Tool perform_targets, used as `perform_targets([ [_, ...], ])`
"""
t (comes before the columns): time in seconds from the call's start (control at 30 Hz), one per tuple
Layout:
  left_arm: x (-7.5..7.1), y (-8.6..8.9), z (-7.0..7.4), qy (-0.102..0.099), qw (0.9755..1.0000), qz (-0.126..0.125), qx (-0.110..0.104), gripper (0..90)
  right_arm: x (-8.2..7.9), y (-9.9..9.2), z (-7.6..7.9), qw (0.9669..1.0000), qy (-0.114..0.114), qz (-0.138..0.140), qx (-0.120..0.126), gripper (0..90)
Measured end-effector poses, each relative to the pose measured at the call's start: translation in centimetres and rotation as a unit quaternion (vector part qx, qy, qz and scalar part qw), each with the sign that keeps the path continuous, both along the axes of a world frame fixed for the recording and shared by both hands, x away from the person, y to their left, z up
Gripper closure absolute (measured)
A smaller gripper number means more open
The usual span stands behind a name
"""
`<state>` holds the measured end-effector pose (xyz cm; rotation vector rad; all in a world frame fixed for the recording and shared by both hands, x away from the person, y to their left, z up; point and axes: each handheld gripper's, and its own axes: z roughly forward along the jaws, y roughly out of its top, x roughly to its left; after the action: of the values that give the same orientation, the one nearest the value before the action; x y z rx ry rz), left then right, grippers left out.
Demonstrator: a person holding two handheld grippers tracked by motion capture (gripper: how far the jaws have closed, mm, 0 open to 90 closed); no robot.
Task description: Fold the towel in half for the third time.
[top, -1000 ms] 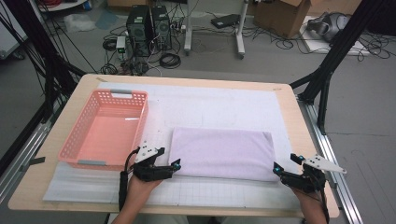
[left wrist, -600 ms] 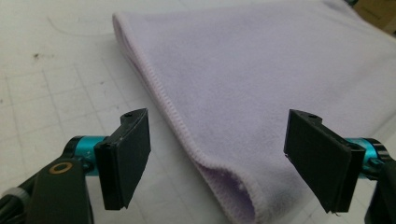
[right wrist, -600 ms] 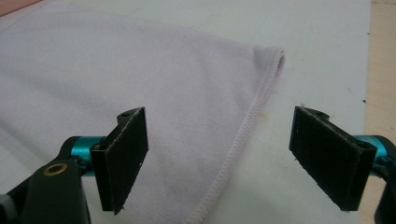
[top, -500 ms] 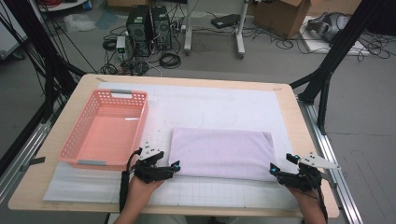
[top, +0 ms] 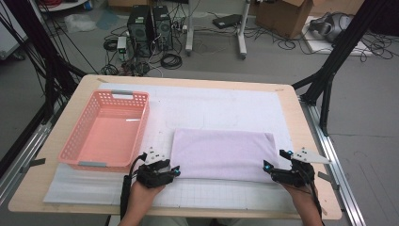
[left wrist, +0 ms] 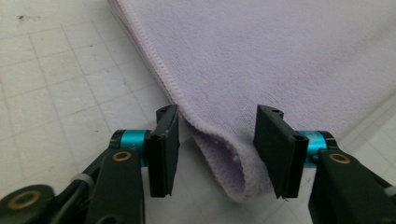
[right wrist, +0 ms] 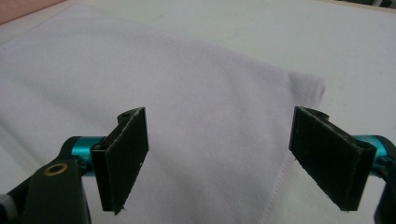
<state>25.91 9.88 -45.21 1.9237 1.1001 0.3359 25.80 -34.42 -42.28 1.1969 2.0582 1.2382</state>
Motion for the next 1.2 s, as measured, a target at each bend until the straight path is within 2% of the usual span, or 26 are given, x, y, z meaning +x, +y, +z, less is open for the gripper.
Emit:
perform_targets([
  [0.13, -0.1, -0.2, 0.0, 0.003, 1.0000, 0.000, -0.006, 60.0, 1.4, 1.8, 0.5, 0.9998, -0.002, 0.018, -0.002, 18.6],
  [0.33, -0.1, -0.3, 0.0, 0.006, 0.9998, -0.012, -0.012, 72.0, 4.1, 5.9, 1.4, 0.9978, 0.006, 0.063, -0.015, 22.6],
  [0.5, 0.1, -0.2, -0.1, 0.014, 0.9995, -0.005, -0.026, 76.0, 6.5, 9.1, 1.8, 0.9950, 0.014, 0.096, -0.024, 22.5],
  [0.63, 0.1, -0.2, -0.1, 0.018, 0.9994, -0.003, -0.030, 77.0, 8.7, 10.7, 1.9, 0.9934, 0.030, 0.109, -0.019, 22.5],
  [0.77, 0.1, -0.1, -0.1, 0.020, 0.9992, -0.004, -0.035, 77.2, 10.6, 12.4, 1.8, 0.9917, 0.042, 0.118, -0.026, 22.6],
  [1.2, 0.1, 0.1, 0.1, 0.019, 0.9987, -0.001, -0.047, 78.9, 14.7, 20.7, 0.7, 0.9790, 0.072, 0.180, -0.064, 23.4],
])
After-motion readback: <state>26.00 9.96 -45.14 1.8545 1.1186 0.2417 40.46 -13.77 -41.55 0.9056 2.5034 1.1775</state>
